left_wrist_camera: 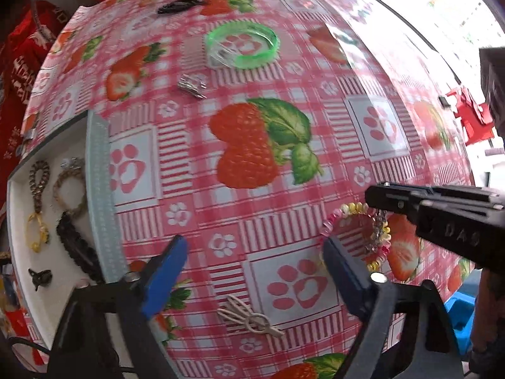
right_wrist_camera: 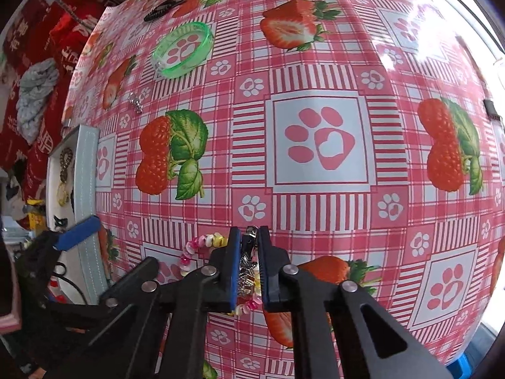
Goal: Organize jewelry
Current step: 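Grasp the pastel beaded bracelet with the right tool, then carry the beaded bracelet into the white tray and open the right tool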
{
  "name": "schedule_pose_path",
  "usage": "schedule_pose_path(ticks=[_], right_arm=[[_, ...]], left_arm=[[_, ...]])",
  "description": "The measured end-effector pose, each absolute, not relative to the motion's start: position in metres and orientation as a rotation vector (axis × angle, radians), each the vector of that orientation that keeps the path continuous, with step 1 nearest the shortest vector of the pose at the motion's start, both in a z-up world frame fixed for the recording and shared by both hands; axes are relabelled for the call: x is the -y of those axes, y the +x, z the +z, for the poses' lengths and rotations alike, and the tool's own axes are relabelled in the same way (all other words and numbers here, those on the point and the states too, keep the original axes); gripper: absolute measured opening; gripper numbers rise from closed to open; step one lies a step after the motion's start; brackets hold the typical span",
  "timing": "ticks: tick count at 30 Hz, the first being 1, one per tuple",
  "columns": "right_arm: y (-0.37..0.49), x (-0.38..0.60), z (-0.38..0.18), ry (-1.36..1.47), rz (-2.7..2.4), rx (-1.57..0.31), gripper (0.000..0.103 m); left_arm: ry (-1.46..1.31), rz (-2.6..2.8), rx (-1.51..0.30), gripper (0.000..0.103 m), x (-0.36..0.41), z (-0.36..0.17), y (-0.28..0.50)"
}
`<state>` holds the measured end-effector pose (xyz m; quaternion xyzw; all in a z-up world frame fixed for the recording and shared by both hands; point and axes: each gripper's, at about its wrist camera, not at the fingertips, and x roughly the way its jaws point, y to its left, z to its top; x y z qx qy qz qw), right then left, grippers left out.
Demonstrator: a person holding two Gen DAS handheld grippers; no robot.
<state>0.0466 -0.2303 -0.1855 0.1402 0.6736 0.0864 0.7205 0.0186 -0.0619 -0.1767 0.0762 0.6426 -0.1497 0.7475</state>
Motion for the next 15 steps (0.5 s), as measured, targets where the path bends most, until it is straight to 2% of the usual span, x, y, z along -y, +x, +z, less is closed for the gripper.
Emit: schedule_pose_path(ticks=[4,5,6,13,15], right_arm=[[0.046,0.24,-0.185,0.368,0.188,-1.478,0.011],[0.046,0.242,-0.184,0.373,0.187,-1.476,0.011],[0.046,0.243,-0.184,0.377,0.185,-1.472,0.011],[0.047,0.253,-0.182,0.407,0.165,-1.46,0.011],[0.048,0.255,-0.18,0.407,0.158,-1.457,0.011]], left_arm=[[0.174,-0.356,-1.417,0.09,0.074,-0.183,0.017],[0.176,-0.365,-1.419,0.087,0.076,-0.185,0.017],[0.182,-0.37,-1.421,0.08,0.082,-0.187,0.014],[0.262,-0.388,-1.396,0.079,0.106,-0.189,0.007],[0.285,-0.377,-1.386,0.073,0.113,-0.189,0.004]])
